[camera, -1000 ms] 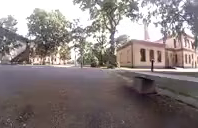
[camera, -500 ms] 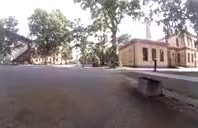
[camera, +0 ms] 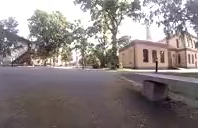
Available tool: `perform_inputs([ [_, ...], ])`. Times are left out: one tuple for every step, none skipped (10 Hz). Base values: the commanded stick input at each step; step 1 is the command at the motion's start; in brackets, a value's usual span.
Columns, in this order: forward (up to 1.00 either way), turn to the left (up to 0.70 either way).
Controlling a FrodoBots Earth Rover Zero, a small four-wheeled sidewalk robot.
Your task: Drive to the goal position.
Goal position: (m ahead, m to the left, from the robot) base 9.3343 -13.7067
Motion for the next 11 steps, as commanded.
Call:
perform_inputs([
  [0.44, 0.02],
  [0.44, 0.02],
  [0.44, 0.02],
  [0.44, 0.02],
  [0.44, 0.02],
  [0.44, 0.02],
  [0.44, 0.02],
  [0.44, 0.05],
  [0.44, 0.09],
  [0.44, 0.16],
  [0.44, 0.23],
])
